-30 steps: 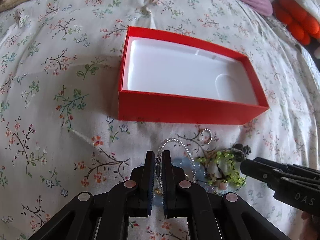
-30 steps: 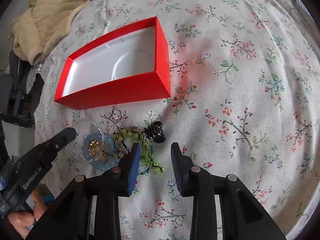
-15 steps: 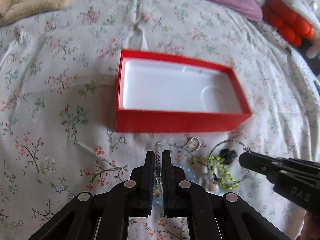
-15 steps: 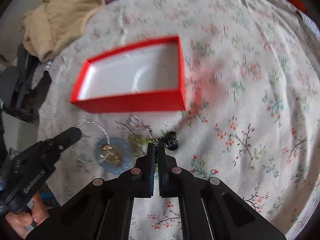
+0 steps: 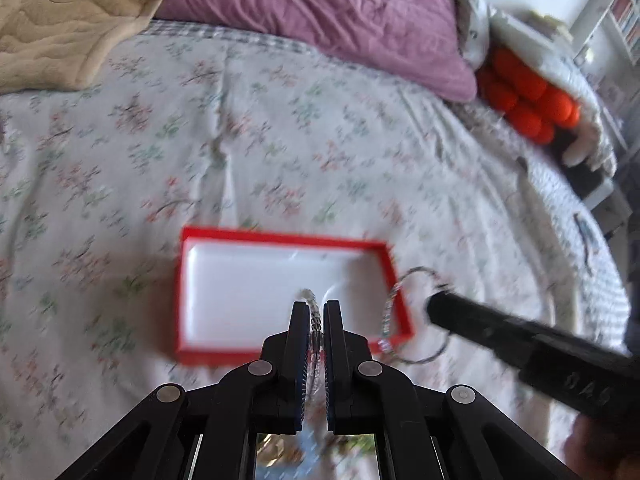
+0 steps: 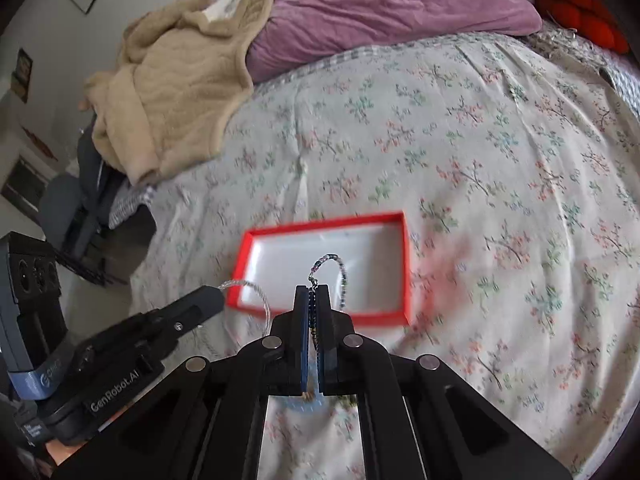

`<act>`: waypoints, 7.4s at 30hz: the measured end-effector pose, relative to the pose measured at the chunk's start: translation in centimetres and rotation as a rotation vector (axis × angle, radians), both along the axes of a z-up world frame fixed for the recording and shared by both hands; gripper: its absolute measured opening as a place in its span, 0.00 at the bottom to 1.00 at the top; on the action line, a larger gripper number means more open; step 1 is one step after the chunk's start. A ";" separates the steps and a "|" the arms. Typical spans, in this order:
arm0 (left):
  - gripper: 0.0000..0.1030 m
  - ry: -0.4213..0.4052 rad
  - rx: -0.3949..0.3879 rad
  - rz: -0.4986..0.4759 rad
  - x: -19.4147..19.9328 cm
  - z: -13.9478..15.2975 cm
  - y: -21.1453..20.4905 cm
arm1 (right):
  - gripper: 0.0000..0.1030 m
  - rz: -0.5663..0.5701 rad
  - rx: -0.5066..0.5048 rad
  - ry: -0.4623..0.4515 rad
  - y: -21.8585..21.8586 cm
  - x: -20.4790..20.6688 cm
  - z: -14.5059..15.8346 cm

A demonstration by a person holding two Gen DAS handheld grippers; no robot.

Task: Organize jewelry
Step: 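Carry both bracelets into the red box and open both tools, then move both open tools back over the remaining jewelry pile, then grasp the light blue bead bracelet with the left tool while the right tool grasps the green beaded bracelet, then carry both bracelets into the red box and open both tools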

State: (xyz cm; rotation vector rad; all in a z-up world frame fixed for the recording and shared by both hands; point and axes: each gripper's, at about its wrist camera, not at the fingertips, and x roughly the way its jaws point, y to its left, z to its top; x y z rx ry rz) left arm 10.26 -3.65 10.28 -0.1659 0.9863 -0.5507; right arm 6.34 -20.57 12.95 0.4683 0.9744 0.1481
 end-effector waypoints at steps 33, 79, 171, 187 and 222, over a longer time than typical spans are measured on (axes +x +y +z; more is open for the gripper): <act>0.21 -0.064 0.262 0.067 4.7 -5.2 -0.9 | 0.16 -0.059 -0.184 0.111 0.5 5.3 -5.6; 0.62 0.244 0.375 0.028 -3.9 -9.1 3.3 | 0.62 -0.034 -0.213 0.342 0.0 -5.2 -8.6; 0.08 -0.084 0.011 -0.035 -1.9 2.4 -0.7 | 0.06 -0.005 -0.160 0.016 1.2 -2.8 1.5; 0.08 -0.019 0.092 0.052 3.7 -3.8 -0.7 | 0.05 -0.049 -0.173 -0.035 -0.1 0.6 1.4; 0.35 0.015 0.274 0.082 1.8 -4.5 1.0 | 0.07 -0.018 -0.224 0.109 0.2 3.6 -5.1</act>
